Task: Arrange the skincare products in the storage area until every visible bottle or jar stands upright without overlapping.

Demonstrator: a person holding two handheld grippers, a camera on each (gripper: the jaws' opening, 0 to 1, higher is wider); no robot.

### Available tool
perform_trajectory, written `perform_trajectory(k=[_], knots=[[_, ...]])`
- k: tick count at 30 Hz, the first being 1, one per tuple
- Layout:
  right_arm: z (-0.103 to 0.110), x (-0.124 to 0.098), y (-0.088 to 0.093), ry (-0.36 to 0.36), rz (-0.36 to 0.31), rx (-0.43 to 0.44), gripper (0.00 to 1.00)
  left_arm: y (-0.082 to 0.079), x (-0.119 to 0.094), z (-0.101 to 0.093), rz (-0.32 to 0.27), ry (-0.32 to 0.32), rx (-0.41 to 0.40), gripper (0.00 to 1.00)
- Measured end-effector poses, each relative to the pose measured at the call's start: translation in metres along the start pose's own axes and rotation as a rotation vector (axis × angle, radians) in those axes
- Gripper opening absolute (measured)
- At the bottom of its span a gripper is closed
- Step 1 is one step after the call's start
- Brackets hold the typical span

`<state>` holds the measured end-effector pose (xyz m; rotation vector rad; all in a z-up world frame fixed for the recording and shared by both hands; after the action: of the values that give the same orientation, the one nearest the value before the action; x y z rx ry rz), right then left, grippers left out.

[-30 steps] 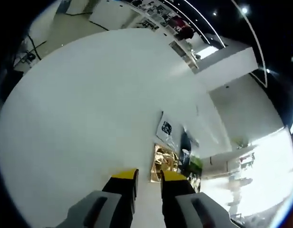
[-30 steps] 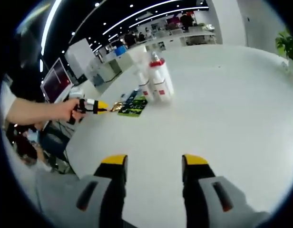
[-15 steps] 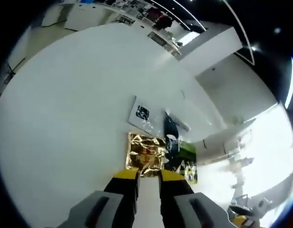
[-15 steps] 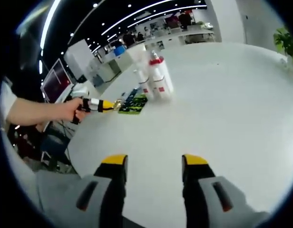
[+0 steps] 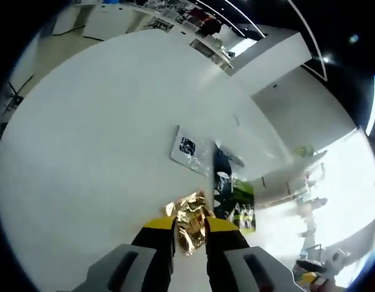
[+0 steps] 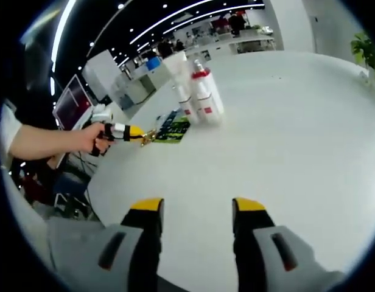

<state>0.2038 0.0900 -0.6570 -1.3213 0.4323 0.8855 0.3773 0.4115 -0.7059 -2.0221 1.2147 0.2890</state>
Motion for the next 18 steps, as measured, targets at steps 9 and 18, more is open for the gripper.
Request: perform_trajectory(k=[9, 18], knots=[[-0.003, -0.002, 0.005, 0.005, 0.011, 0.007, 0.46, 0.000, 0.014, -0.008, 0.222, -0.087, 0.684, 0.52], [-0.005, -0.001, 0.007, 0.009, 0.014, 0.020, 0.46, 0.016, 0.019, 0.003, 0.376, -0.067, 0.810, 0.56]])
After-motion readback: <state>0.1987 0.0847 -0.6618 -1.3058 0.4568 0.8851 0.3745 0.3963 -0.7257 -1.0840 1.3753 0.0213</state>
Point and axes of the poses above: the point that each gripper's makers call its tool centre point, and the gripper's own axes: x roughly forward along the fingers, z roughly to its left, y roughly out of its underside, the point moved 4 cm from there along -x, roughly backward along the fingers, and after that the axes turned 11 degrees about y, right-handed, at the moved point
